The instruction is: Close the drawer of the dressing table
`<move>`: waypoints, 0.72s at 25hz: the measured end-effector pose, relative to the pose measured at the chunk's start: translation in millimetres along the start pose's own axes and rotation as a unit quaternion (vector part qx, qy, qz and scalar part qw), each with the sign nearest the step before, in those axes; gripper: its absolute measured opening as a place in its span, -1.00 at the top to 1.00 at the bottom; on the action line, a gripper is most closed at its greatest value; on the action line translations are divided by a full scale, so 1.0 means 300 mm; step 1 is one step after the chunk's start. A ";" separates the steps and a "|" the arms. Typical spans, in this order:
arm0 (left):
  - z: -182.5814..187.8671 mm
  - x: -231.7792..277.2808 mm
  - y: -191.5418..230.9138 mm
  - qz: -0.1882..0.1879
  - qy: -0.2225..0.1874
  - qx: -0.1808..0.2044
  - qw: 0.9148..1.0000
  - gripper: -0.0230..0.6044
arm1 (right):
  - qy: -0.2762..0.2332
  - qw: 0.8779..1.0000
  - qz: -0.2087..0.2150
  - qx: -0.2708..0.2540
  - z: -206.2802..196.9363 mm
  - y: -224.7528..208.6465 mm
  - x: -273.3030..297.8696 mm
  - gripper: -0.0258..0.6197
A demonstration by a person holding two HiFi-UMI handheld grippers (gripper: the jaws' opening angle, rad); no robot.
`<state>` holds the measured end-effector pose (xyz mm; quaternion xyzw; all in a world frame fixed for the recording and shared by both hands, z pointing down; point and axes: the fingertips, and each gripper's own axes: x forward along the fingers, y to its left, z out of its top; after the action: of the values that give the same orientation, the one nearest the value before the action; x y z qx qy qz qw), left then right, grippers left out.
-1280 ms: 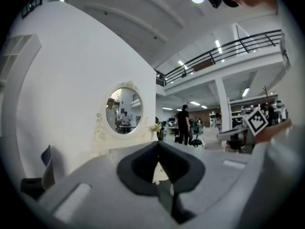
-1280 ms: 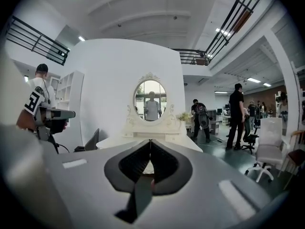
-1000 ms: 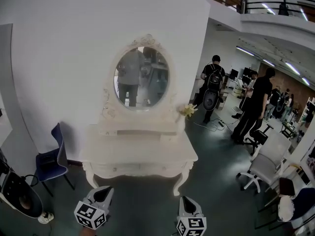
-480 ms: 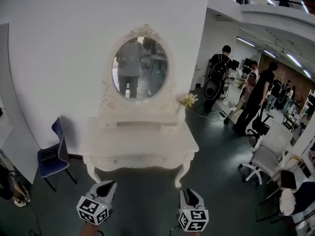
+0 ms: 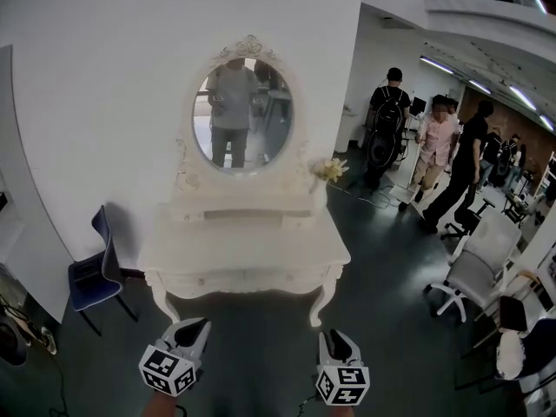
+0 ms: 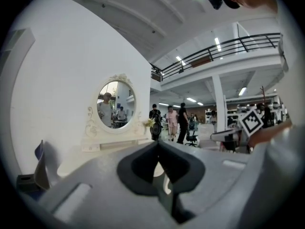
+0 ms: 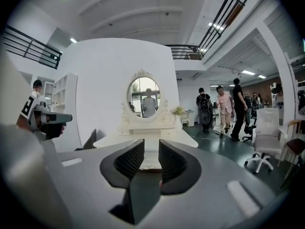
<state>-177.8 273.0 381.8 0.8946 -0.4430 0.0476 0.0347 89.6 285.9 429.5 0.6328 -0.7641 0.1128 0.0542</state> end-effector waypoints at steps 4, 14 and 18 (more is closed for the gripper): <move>0.008 0.048 -0.035 0.007 -0.003 0.003 1.000 0.93 | 0.000 1.000 0.010 -0.004 0.006 -0.052 0.021 0.67; -0.024 0.147 -0.131 0.032 -0.007 -0.003 0.999 0.93 | 0.004 0.999 0.038 -0.007 -0.012 -0.188 0.066 0.67; -0.029 0.190 -0.143 0.031 -0.004 -0.002 1.000 0.93 | 0.006 0.999 0.039 -0.008 -0.009 -0.223 0.095 0.67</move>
<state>-109.7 254.8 396.3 0.8805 -0.4708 0.0440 0.0336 149.5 247.6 445.6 0.6011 -0.7890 0.1125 0.0591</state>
